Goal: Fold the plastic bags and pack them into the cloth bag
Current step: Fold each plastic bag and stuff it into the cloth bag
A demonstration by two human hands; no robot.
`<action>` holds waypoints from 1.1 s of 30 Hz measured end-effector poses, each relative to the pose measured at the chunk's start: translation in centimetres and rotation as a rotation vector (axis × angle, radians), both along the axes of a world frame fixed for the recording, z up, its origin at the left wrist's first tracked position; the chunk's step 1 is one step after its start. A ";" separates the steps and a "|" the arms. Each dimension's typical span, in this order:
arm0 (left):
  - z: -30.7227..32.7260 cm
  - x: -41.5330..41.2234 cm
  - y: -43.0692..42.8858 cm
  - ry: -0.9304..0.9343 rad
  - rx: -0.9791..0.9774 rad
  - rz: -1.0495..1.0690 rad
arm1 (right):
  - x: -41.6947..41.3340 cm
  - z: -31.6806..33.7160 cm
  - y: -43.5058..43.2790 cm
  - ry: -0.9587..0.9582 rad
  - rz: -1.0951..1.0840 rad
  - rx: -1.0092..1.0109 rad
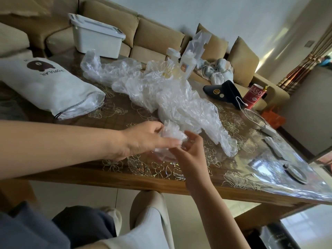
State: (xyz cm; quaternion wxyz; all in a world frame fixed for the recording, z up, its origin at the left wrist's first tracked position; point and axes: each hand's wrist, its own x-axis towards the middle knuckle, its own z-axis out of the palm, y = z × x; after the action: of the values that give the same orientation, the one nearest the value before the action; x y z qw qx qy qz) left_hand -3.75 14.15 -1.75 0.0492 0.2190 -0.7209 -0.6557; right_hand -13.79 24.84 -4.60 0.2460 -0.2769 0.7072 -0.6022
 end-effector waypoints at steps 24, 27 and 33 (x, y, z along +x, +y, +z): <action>-1.1 2.5 -6.8 -0.058 -0.359 0.623 | 0.4 -1.1 -5.4 -0.131 0.362 -0.003; -1.7 3.9 -10.0 -0.090 -1.164 0.647 | 1.7 -0.7 -7.2 -0.218 0.305 -0.033; -4.5 6.2 -14.5 -0.686 -1.309 0.530 | 3.9 -1.2 -9.6 0.002 0.281 0.026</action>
State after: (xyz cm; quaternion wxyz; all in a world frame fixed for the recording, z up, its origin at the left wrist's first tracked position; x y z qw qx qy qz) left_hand 2.44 -0.37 -6.29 0.0977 0.5004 -0.8593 0.0406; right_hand -9.85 15.21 -5.79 0.3308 -0.3706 0.6694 -0.5525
